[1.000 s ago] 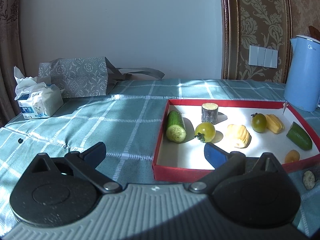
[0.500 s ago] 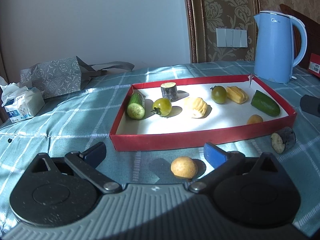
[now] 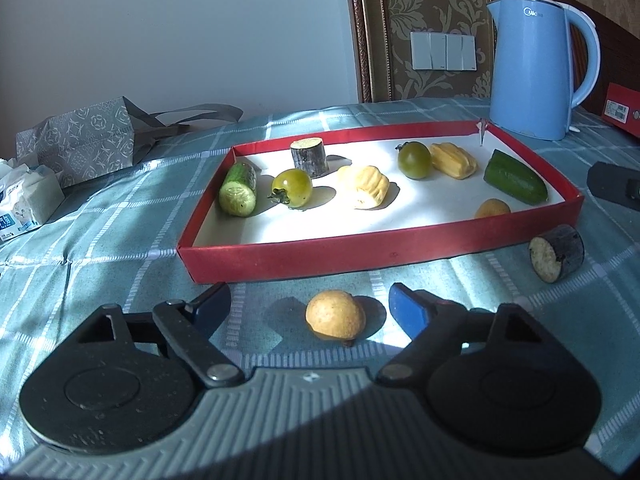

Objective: Organize fruits
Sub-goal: 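Grasp the small tan round fruit with the left gripper while the right moves toward another dark piece, then lift the tan round fruit with the left gripper while the right grasps the dark cut piece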

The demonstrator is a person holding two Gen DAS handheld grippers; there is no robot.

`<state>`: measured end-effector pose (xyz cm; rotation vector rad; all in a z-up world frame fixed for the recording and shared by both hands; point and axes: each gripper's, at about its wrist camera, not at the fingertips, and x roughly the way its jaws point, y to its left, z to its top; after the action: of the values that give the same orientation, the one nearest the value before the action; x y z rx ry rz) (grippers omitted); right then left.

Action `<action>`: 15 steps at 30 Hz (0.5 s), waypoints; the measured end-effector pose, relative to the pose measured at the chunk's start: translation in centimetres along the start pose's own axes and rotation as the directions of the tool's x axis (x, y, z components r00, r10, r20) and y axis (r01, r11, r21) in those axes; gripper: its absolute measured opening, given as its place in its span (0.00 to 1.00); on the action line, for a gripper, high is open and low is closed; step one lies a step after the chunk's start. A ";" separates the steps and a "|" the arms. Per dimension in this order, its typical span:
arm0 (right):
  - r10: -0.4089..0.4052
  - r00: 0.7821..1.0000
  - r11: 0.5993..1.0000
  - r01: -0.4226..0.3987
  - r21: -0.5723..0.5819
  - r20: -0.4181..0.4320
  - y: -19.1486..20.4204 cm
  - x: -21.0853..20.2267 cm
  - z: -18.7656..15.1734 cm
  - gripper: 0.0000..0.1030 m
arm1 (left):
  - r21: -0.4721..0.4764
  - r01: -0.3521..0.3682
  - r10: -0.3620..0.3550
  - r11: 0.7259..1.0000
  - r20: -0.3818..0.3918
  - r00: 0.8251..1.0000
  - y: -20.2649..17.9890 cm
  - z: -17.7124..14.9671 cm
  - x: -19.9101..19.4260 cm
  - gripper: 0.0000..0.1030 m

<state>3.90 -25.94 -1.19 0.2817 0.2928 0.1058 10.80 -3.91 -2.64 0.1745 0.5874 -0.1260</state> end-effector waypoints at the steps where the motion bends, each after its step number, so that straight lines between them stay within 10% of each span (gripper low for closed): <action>1: 0.000 1.000 1.000 0.000 -0.002 -0.002 0.0 0.0 0.0 0.57 | -0.001 0.004 -0.004 1.000 -0.010 1.000 0.0 0.0 0.2 0.79; 15: -0.004 1.000 1.000 0.004 0.000 -0.007 0.0 0.1 0.0 0.57 | -0.024 0.073 -0.074 0.997 -0.030 0.997 0.3 -0.1 0.2 0.38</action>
<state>3.97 -25.96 -1.23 0.2808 0.3008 0.1025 10.97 -3.58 -2.81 0.1330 0.6259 -0.1882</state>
